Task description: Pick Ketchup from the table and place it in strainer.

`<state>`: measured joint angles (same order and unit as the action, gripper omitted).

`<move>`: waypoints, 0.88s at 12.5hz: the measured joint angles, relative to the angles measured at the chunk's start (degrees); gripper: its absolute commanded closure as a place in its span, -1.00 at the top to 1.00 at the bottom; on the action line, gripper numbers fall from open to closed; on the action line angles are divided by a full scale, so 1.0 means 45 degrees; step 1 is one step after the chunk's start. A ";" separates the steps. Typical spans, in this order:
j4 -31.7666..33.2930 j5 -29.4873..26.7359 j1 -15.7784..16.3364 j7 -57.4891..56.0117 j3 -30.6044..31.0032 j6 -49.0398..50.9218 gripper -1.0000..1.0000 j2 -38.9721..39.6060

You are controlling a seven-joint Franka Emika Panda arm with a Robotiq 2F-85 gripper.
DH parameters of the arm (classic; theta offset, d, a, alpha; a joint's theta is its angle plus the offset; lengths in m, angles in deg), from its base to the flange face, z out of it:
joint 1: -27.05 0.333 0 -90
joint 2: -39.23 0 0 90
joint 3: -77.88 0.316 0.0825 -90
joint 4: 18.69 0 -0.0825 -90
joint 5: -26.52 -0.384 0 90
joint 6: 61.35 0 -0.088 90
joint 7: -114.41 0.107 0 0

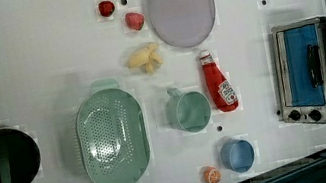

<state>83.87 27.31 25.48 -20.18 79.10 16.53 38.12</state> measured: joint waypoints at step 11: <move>0.3718 -0.0408 -0.1321 -0.2615 0.0888 0.0305 1.00 -0.2792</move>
<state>100.60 25.47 19.54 -31.95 83.10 17.90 25.56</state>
